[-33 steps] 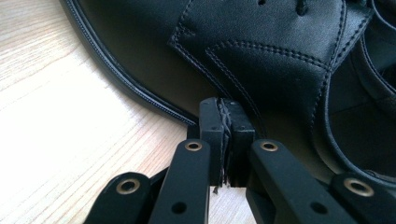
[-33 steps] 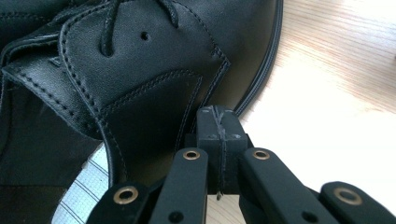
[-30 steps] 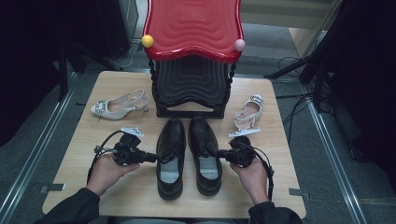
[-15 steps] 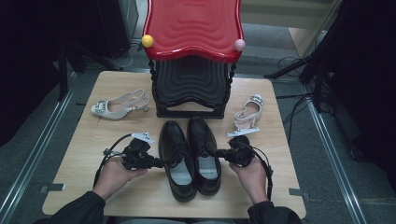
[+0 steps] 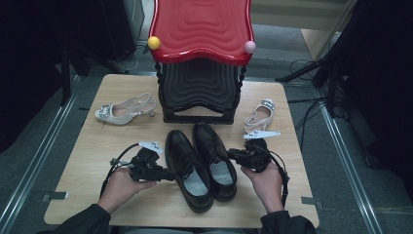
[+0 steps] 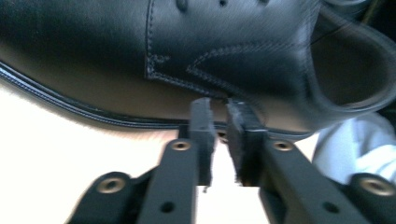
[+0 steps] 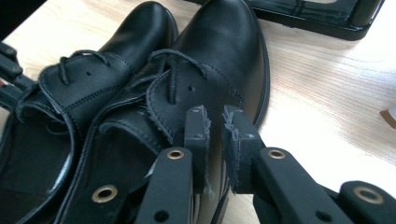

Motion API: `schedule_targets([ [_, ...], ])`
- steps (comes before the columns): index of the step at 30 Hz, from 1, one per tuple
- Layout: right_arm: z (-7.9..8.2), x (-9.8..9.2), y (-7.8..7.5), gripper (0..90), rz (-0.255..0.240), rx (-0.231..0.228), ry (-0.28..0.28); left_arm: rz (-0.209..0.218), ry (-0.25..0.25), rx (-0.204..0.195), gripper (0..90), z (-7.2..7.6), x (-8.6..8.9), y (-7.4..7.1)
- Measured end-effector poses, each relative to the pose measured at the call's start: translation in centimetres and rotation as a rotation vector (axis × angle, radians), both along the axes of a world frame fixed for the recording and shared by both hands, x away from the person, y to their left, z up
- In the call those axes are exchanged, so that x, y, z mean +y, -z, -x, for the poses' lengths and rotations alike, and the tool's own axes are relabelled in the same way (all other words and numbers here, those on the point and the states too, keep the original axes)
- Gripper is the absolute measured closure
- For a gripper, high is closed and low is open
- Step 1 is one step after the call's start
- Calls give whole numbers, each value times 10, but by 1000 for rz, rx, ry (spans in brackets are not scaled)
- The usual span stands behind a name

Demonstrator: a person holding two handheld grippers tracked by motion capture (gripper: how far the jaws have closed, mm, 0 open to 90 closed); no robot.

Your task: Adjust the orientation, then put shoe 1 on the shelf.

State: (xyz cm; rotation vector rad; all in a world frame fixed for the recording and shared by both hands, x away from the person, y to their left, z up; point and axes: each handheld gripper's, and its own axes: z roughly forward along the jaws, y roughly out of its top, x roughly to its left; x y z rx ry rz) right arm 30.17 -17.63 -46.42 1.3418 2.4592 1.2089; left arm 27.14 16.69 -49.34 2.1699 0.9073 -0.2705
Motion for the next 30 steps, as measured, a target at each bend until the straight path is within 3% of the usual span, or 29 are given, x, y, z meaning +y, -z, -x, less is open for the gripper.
schedule_targets([
  [3,2,-1,-2,793,-7,1,-4,29,-6,8,724,1,4,-5],
  [6,5,-4,-6,765,-21,3,-9,8,-9,-15,674,3,7,-11],
  [15,17,-3,-15,725,-36,24,-44,5,-24,-3,494,2,16,-13],
  [30,32,13,-17,655,-19,58,-98,-20,-34,-32,382,-2,22,-16],
])
